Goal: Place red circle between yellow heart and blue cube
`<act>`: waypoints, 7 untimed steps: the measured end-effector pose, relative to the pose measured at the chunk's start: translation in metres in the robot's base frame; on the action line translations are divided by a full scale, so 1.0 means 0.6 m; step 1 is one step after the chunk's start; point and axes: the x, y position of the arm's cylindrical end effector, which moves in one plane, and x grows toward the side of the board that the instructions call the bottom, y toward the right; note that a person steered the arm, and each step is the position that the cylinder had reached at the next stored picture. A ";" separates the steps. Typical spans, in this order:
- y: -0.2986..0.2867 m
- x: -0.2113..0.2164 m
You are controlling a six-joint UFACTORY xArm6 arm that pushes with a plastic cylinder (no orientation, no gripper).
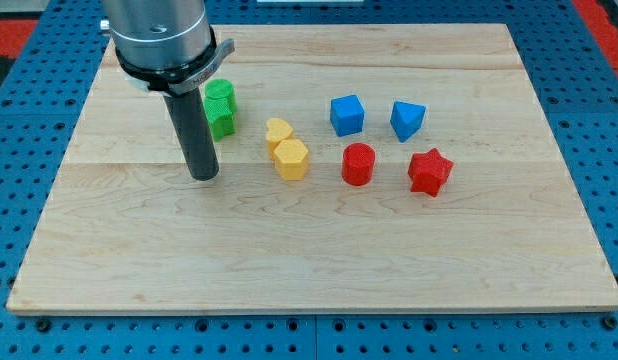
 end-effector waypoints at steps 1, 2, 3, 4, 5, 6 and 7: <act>0.016 -0.033; 0.029 -0.041; 0.027 -0.041; 0.047 0.043; 0.084 0.168; 0.208 0.221; 0.245 0.195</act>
